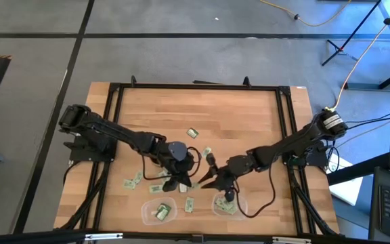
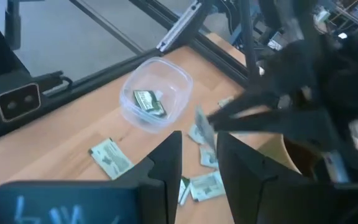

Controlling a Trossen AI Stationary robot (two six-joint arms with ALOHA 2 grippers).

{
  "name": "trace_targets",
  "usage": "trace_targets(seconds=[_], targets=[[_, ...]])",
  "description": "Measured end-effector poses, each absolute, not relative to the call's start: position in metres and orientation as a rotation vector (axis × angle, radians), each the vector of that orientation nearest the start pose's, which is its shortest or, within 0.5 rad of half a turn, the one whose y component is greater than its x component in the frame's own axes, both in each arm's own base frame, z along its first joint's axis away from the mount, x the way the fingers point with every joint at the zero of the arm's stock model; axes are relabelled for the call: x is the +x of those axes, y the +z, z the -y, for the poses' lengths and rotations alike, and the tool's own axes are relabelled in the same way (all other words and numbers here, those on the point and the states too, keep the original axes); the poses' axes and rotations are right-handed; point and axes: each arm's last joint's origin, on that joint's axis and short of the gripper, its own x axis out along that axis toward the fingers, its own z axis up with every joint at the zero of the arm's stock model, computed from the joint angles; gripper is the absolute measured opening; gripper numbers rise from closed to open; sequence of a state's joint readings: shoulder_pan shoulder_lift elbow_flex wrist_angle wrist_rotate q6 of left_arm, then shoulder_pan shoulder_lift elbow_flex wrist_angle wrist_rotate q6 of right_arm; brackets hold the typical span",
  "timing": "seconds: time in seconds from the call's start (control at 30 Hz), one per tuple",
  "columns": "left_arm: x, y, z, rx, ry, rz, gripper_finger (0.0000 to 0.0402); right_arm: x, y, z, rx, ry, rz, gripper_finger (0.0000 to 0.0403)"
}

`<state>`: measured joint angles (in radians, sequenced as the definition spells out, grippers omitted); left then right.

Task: Pick and place items into bin
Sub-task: Put the white stevia packet into the right transparent bin

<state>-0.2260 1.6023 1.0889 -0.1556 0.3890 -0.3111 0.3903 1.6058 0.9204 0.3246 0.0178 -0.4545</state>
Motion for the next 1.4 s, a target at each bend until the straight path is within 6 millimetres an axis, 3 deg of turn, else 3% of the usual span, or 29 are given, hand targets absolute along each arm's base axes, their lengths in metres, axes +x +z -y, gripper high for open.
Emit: trace_targets(seconds=[0.27,0.63,0.97,1.23,1.4], targets=[[0.334,0.243,0.09,-0.359,-0.541,-0.748,0.0003,0.334,0.22,-0.136,-0.524,0.412,-0.283,0.0101],[0.334,0.243,0.09,-0.357,-0.539,-0.749,0.0003,0.333,0.224,-0.14,-0.521,0.42,-0.259,0.0032],[0.334,0.243,0.09,-0.304,-0.558,-0.735,0.0006,0.333,0.224,-0.14,-0.516,0.419,-0.262,0.0004],[0.333,0.242,0.089,-0.229,-0.58,-0.726,0.0062,0.33,0.224,-0.144,-0.471,0.425,-0.276,0.0002],[0.328,0.24,0.081,-0.221,-0.56,-0.789,0.0086,0.316,0.229,-0.151,-0.345,0.442,-0.364,0.0002]])
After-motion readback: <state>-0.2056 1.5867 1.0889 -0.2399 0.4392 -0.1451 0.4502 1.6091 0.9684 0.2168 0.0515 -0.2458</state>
